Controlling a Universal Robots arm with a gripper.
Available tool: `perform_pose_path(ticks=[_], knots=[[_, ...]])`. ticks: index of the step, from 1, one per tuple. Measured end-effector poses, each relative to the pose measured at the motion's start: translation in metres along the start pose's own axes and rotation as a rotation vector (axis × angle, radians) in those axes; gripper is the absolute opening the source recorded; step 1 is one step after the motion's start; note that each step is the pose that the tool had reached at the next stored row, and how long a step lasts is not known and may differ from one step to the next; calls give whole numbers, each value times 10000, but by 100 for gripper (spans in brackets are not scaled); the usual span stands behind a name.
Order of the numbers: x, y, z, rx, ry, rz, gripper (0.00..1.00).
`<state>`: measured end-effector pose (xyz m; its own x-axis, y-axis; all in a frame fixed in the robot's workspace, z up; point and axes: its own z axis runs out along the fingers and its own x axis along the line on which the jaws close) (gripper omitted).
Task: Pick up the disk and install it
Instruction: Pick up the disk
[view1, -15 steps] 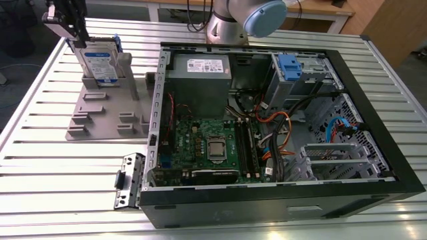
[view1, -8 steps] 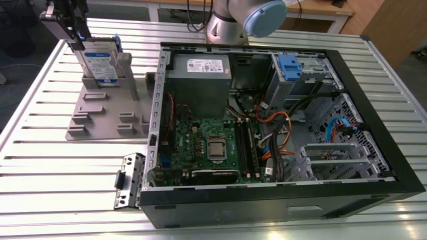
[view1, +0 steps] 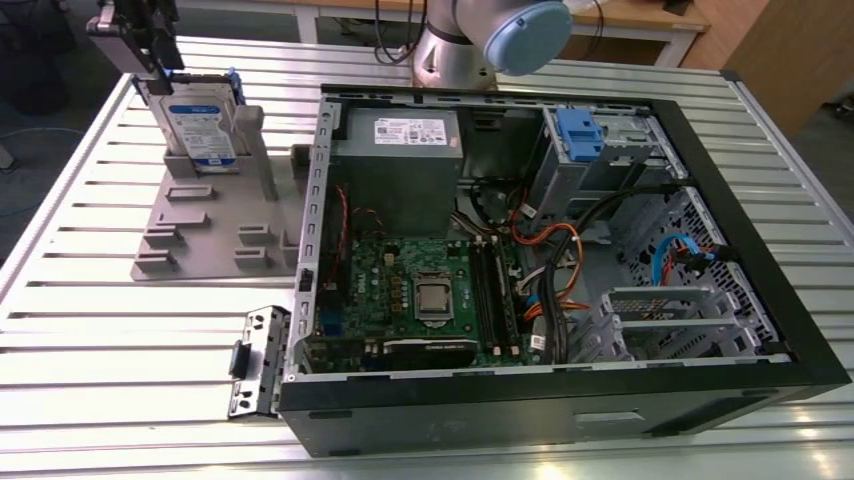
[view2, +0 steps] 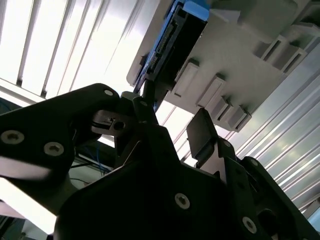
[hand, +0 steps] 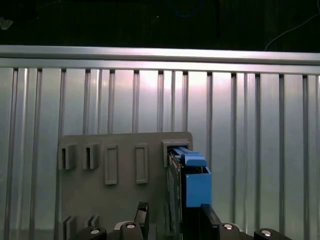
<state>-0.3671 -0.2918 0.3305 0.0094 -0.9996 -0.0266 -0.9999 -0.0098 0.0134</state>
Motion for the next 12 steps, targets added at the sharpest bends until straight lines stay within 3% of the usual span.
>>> perform_pose_path(ticks=[5,12], knots=[[-21,1,16,-14,6,-410,53],[-126,3,61,-12,-23,-536,53]])
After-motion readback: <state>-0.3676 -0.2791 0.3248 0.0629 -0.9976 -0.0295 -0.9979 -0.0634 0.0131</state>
